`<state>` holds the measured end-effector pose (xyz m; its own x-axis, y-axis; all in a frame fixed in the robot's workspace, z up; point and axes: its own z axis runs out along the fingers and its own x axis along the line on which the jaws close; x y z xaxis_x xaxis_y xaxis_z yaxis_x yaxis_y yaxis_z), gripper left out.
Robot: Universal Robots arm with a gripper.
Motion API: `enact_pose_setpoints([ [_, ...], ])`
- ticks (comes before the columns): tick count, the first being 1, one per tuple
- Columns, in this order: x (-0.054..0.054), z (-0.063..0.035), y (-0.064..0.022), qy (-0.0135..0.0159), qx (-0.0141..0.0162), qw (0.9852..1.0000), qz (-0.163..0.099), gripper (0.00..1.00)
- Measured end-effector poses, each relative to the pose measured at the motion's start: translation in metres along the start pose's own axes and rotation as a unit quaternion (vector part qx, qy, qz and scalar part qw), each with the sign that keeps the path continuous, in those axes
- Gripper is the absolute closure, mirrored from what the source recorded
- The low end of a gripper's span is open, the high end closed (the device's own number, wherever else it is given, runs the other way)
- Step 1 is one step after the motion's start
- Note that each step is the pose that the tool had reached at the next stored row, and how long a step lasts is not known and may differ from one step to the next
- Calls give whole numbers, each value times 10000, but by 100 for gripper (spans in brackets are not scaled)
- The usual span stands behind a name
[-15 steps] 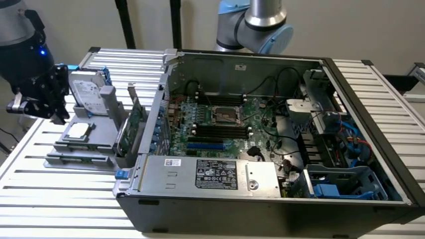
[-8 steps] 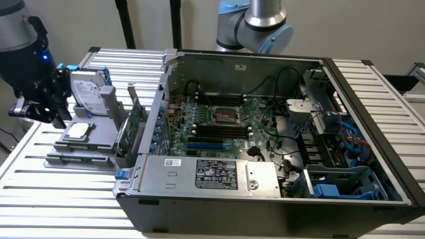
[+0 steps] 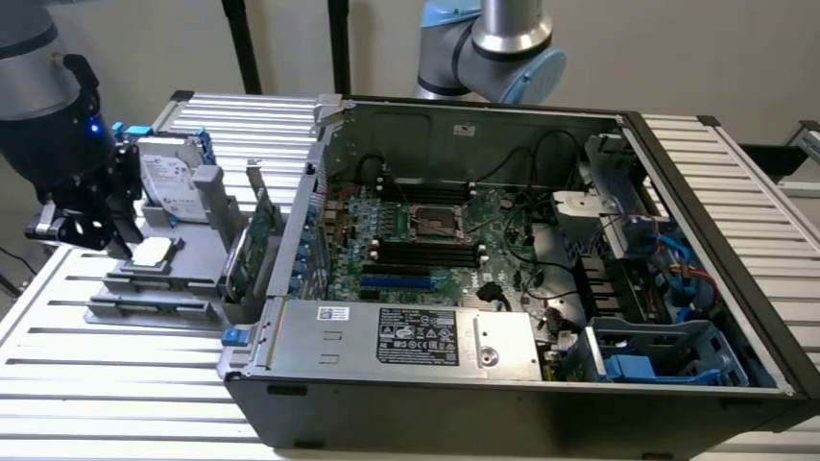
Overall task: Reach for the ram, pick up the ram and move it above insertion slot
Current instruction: 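Pick up the ram and move it above insertion slot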
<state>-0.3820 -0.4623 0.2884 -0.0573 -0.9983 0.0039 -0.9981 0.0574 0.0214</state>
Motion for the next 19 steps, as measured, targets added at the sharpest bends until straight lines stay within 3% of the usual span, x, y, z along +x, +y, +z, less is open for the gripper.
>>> enact_pose_setpoints([
  [19,76,345,-12,1,-1,10000,-24,69],
])
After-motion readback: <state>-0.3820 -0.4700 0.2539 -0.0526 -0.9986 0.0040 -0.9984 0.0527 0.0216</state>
